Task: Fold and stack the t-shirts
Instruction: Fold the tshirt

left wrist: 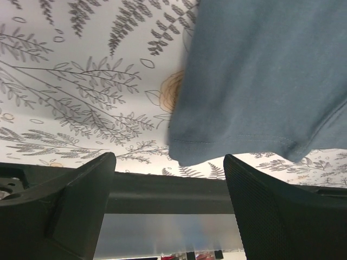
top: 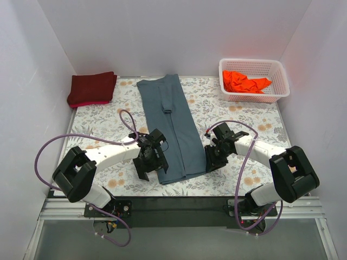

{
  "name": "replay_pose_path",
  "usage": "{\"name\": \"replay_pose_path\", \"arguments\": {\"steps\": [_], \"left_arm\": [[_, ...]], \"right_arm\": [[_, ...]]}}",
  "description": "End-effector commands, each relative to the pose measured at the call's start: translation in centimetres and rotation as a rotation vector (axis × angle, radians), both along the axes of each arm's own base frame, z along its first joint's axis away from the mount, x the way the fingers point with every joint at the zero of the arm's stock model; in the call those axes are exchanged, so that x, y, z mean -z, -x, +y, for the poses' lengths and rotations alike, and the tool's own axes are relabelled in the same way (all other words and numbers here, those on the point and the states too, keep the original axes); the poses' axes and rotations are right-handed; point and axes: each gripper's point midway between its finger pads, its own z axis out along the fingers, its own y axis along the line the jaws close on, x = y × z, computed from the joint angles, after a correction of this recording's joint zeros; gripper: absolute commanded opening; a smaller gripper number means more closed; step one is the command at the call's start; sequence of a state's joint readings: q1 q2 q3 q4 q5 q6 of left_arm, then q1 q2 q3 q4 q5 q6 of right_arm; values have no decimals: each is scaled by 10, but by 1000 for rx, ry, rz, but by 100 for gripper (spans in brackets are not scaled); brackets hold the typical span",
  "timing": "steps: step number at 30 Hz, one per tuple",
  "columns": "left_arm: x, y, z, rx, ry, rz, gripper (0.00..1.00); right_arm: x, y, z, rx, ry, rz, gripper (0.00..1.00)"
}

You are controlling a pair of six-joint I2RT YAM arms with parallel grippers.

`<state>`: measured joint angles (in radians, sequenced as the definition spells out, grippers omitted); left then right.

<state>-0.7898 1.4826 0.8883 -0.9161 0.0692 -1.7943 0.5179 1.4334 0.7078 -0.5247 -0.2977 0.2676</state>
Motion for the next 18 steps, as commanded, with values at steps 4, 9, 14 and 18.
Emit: {"name": "replay_pose_path", "arguments": {"steps": [4,9,14,18], "left_arm": [[6,7,-14,-23,31,18,77],[13,13,-17,-18,15,40,72],[20,12,-15,-20,-12,44,60],[24,11,-15,-18,-24,42,52]], "right_arm": [[13,-9,-5,1,42,-37,39],[15,-5,-7,3,47,-23,4],[18,0,-8,-6,47,-9,1],[19,2,-8,-9,44,-4,1]]}}
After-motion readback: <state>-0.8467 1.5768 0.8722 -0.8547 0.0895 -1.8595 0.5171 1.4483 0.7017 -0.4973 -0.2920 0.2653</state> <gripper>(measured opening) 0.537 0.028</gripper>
